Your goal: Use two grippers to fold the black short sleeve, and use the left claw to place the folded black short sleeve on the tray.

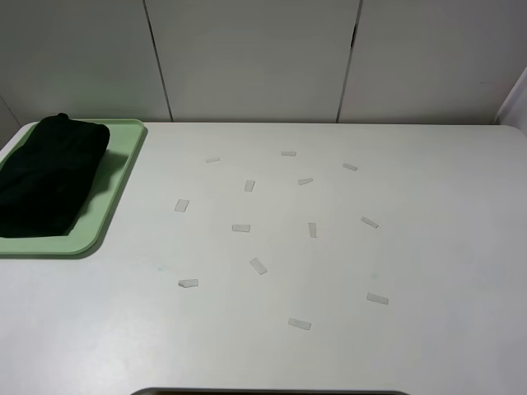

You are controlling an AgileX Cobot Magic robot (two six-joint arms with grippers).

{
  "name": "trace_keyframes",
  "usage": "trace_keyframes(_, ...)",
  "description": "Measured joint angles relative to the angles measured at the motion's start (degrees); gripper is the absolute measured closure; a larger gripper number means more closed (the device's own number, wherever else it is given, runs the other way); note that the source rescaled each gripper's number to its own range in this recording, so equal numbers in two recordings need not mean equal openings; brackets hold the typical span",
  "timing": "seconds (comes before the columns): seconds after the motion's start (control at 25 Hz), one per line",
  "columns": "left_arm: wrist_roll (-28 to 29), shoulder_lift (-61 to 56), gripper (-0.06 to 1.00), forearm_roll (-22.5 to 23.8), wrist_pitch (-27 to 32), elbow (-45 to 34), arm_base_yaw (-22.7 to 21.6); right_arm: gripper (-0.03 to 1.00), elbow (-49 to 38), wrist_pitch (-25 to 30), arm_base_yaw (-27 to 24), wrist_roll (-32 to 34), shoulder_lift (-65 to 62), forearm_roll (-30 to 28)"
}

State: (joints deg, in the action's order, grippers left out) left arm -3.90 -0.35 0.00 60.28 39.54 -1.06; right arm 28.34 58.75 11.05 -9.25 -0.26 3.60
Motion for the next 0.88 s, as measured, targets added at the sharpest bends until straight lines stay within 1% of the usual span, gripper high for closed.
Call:
trace_keyframes(0.08, 0.1, -0.1, -0.02, 0.0, 0.1, -1.7, 2.5, -0.03, 0.0, 0.0, 0.0, 0.0, 0.0, 0.0)
trace_keyframes(0.2, 0.1, -0.1, -0.02, 0.0, 0.5, -4.7, 4.4, -0.03, 0.0, 0.0, 0.0, 0.0, 0.0, 0.0)
trace_keyframes(0.48, 0.4, -0.1, -0.02, -2.6, 0.9, -11.0, 4.6, -0.03, 0.0, 0.0, 0.0, 0.0, 0.0, 0.0)
trace_keyframes(0.88, 0.5, -0.1, -0.02, -2.9, 0.8, -11.2, 4.6, -0.03, 0.0, 0.0, 0.0, 0.0, 0.0, 0.0)
